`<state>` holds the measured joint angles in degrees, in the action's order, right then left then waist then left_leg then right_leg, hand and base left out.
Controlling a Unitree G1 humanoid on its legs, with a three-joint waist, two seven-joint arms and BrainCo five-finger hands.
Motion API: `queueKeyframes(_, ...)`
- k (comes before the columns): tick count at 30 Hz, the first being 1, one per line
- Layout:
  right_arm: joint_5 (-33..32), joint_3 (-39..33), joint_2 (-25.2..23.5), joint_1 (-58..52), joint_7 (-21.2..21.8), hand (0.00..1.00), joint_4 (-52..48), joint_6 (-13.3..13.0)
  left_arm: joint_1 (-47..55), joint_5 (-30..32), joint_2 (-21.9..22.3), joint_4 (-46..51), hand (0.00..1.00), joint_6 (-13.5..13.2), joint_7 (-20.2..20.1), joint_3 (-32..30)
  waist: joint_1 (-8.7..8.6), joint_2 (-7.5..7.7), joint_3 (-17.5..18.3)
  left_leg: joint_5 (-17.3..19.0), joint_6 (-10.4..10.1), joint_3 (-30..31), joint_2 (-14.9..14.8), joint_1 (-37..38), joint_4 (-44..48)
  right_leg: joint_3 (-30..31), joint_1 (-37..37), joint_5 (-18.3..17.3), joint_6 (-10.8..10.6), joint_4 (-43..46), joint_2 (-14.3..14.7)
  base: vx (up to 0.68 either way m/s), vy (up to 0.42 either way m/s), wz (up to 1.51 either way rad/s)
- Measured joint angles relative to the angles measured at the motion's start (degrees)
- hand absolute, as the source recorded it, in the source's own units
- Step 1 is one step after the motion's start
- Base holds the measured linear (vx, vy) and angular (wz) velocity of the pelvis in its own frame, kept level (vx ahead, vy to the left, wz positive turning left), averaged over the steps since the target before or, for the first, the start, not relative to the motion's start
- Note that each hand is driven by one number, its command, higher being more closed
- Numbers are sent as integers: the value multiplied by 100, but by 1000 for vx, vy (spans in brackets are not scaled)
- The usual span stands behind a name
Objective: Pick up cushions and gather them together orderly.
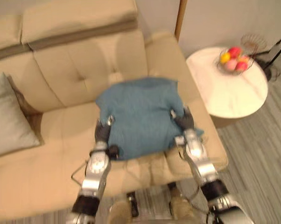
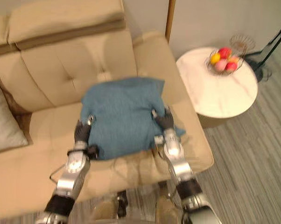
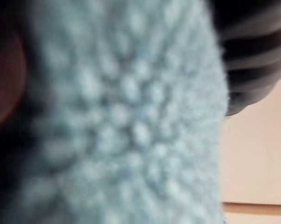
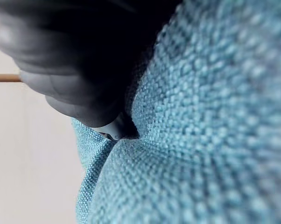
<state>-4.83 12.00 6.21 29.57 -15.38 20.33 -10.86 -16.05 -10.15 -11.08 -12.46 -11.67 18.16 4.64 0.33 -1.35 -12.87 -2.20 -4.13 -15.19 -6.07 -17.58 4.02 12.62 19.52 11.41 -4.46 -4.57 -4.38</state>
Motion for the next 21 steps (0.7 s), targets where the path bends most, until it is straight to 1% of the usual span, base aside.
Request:
queueKeyframes(1, 58, -92, -1, 553, -149, 100, 246, 10, -595, 6, -142, -234, 100, 0, 172, -26, 85, -5, -201, -159, -8, 56, 3, -89, -75, -110, 69, 87, 11, -68, -8, -220, -79, 34)
queueKeyframes(2, 97, -254, -5, 1224, -346, 100, 507, 33, -1403, 19, -335, -562, 100, 1, 402, -26, 135, -34, -464, -341, -20, 171, 3, -180, -183, -283, 126, 171, 42, -98, 13, -220, -77, 39)
queueKeyframes(4, 105, -563, -21, 1891, -504, 100, 660, 55, -2314, 84, -539, -857, 100, 2, 616, -26, 217, -34, -650, -508, -49, 339, -25, -402, -242, -502, 292, 261, 95, -100, 47, -203, -78, 46)
queueKeyframes(5, 114, -872, -30, 2574, -658, 100, 843, 55, -3157, 182, -711, -1100, 100, 3, 766, -25, 230, -40, -812, -720, -73, 460, -54, -563, -387, -674, 442, 338, 134, -103, 81, -181, -82, 48)
queueKeyframes(7, 157, -1114, -31, 3259, -876, 100, 1052, 55, -3972, 251, -821, -1359, 100, 3, 928, -34, 232, -37, -1005, -945, -80, 587, -65, -595, -622, -800, 522, 381, 164, -104, 117, -145, -61, 34)
queueKeyframes(9, 267, -1383, -46, 4060, -1106, 100, 1493, 0, -4852, 411, -868, -1785, 100, 4, 1089, -160, 248, -46, -1054, -1185, -88, 727, -69, -694, -926, -907, 703, 427, 182, -107, 150, -115, -40, 19)
queueKeyframes(10, 267, -1458, -43, 4328, -1148, 100, 1667, -1, -5160, 429, -875, -1971, 100, 3, 1097, -218, 244, -47, -1055, -1215, -83, 755, -72, -780, -942, -937, 778, 443, 188, -109, 155, -73, -13, 16)
queueKeyframes(11, 267, -1526, -13, 4684, -1218, 0, 1840, -4, -5599, 456, -898, -2235, 100, 3, 1119, -281, 249, -47, -1056, -1240, -63, 794, -69, -922, -943, -967, 898, 458, 187, -111, 154, -61, 13, 15)
queueKeyframes(12, 258, -1572, 14, 5013, -1285, 0, 2009, -19, -6040, 489, -984, -2540, 0, 2, 1207, -297, 245, -53, -1062, -1269, -67, 831, -62, -1086, -944, -1002, 1039, 471, 191, -113, 148, -56, 25, 15)
queueKeyframes(15, 99, -1663, 198, 5549, -1354, 0, 2557, -166, -6878, 491, -1096, -3213, 0, 1, 1273, -343, 243, -83, -1092, -1345, -63, 993, -58, -1511, -944, -1157, 1386, 487, 198, -115, 143, -33, 47, 21)
queueKeyframes(17, -63, -1663, 318, 5740, -1326, 0, 2885, -173, -7160, 451, -1068, -3476, 0, 2, 1272, -469, 237, -92, -1181, -1376, -56, 1051, -63, -1691, -945, -1242, 1516, 487, 199, -116, 144, -13, 67, 18)
queueKeyframes(19, -288, -1654, 339, 5762, -1200, 0, 2948, -182, -7237, 321, -1024, -3562, 0, 5, 1267, -694, 239, -89, -1207, -1413, -74, 1062, -70, -1981, -944, -1296, 1773, 491, 204, -115, 144, 5, 99, 13)
queueKeyframes(21, -538, -1604, 428, 5767, -1026, 0, 3043, -176, -7256, 173, -960, -3642, 0, 6, 1212, -905, 239, -90, -1361, -1444, -78, 1106, -92, -2120, -943, -1362, 1880, 496, 209, -114, 145, 30, 106, 11)
